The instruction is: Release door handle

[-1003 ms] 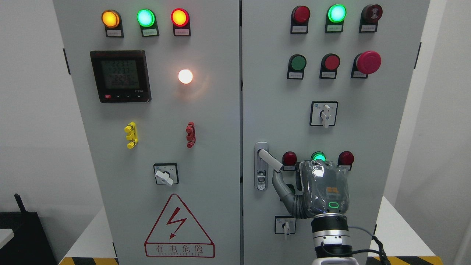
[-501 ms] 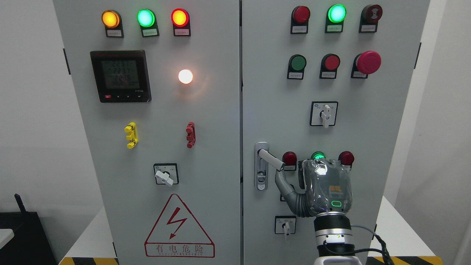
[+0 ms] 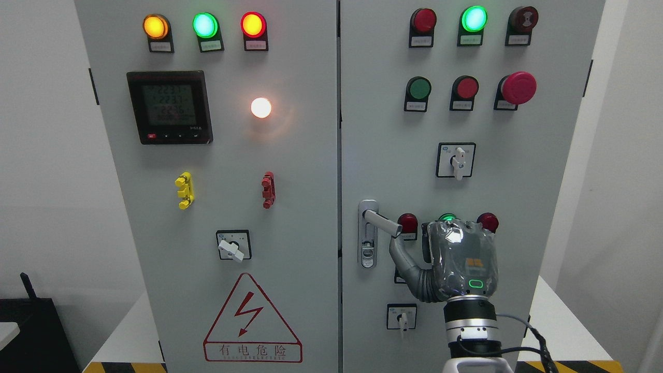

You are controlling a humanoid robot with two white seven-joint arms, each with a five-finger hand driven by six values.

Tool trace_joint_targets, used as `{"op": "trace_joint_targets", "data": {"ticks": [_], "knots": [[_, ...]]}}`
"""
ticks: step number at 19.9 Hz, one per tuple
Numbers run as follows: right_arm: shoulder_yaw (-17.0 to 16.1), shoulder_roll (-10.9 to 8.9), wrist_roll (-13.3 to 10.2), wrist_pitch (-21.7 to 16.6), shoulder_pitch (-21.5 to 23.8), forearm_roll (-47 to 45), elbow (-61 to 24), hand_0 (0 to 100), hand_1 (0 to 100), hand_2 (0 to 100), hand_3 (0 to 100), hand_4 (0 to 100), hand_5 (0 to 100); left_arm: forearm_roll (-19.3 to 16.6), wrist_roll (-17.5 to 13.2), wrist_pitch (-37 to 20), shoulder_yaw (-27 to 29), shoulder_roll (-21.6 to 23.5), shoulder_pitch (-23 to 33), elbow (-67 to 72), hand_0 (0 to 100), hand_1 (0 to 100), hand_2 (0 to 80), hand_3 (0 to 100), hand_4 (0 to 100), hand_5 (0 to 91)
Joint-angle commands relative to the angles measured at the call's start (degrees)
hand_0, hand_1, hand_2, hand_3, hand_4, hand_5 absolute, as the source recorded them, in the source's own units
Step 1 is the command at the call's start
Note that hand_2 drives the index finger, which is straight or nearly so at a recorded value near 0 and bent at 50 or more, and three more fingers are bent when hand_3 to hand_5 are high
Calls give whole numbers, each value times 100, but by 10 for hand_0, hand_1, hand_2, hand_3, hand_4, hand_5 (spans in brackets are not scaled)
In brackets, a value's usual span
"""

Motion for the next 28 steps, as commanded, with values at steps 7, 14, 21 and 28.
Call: {"op": "trace_joint_targets", "data": {"ticks": [7,14,21,28], "knots": [[-28,-10,7,-13,-71,-6,6,457,154,988,1000,904,916,0,4,3,62,0,-1,97,120,389,0,0,0,0],[-20,-1,7,-13,-71,-6,6,459,154,987,1000,904,917,0,4,3,62,0,-1,97,120,389,0,0,0,0],[-2,-10,-28,-48,16,-15,-21,460,154,987,1000,904,917,0,4,3,62,0,-1,97,120,389,0,0,0,0],[25,-45,-291,-354,639,-24,-520,461,153,986,1000,904,917,0,4,3,62,0,7,97,120,389,0,0,0,0]]}}
